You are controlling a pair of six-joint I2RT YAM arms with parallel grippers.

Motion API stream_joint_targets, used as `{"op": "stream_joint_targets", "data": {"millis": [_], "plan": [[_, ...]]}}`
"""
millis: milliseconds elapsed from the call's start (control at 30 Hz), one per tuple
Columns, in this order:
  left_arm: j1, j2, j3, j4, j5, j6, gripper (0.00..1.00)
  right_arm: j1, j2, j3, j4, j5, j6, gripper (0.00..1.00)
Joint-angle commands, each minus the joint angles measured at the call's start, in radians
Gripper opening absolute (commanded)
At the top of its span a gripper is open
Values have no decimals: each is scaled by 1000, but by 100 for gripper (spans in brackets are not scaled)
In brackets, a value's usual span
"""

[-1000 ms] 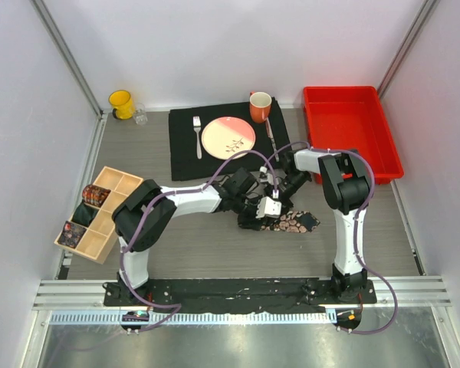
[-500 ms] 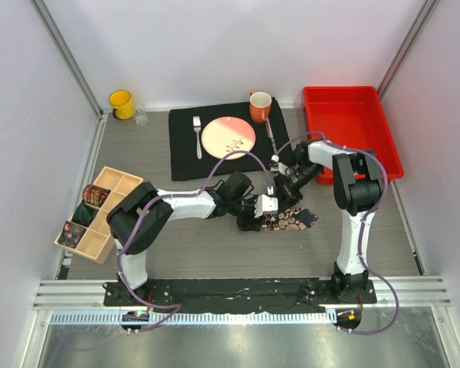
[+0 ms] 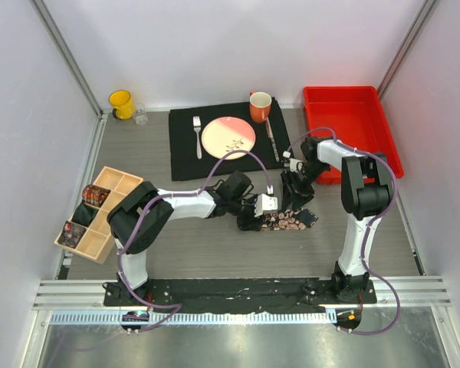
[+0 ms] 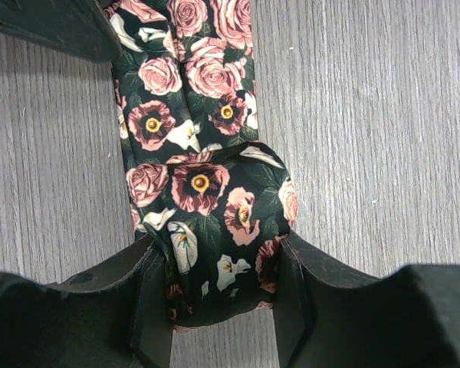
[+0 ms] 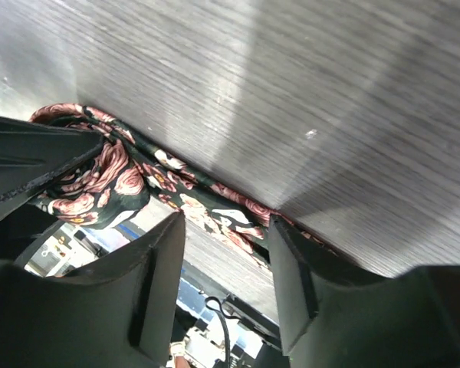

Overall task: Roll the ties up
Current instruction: Roll the tie at the center of the board.

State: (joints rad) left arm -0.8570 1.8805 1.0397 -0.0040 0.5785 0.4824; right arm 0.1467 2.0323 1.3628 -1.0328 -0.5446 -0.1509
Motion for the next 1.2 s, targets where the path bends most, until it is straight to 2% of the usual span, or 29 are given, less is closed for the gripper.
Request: {"op": "stream_joint_targets", "data": {"millis": [0, 67, 200, 233, 367, 467, 900, 933, 967, 1033, 1067, 1167], "plan": [[4, 62, -24, -125, -45, 1, 18, 2, -34, -8, 40, 51, 30, 49], [3, 62, -23, -123, -46, -1, 18, 2, -29, -8, 33, 37, 18, 47], [3, 65, -23, -122, -52, -4, 18, 1, -27, 7, -10, -34, -5, 31], [1, 66, -23, -119, -54, -2, 18, 4, -29, 15, -21, -44, -10, 31], [3, 69, -21, -110, -57, -11, 18, 4, -21, 15, -101, -98, -39, 31], [3, 71, -15, -110, -57, -18, 18, 5, -20, -11, -93, -92, -52, 38], [3, 65, -18, -105, -68, -22, 18, 4, -4, -37, -26, 92, -22, 39], [3, 65, -20, -102, -66, -24, 18, 5, -3, -33, -29, 83, -26, 36], [3, 65, -20, -100, -69, -25, 18, 5, -3, -30, -41, 45, -33, 21], [1, 68, -17, -100, -71, -27, 18, 8, -6, -8, -70, 3, -42, 4], [3, 69, -18, -99, -71, -30, 17, 8, -7, -1, -79, -14, -48, 1], [3, 69, -24, -90, -77, -36, 17, 8, -41, 22, -111, -61, -49, 1]]}}
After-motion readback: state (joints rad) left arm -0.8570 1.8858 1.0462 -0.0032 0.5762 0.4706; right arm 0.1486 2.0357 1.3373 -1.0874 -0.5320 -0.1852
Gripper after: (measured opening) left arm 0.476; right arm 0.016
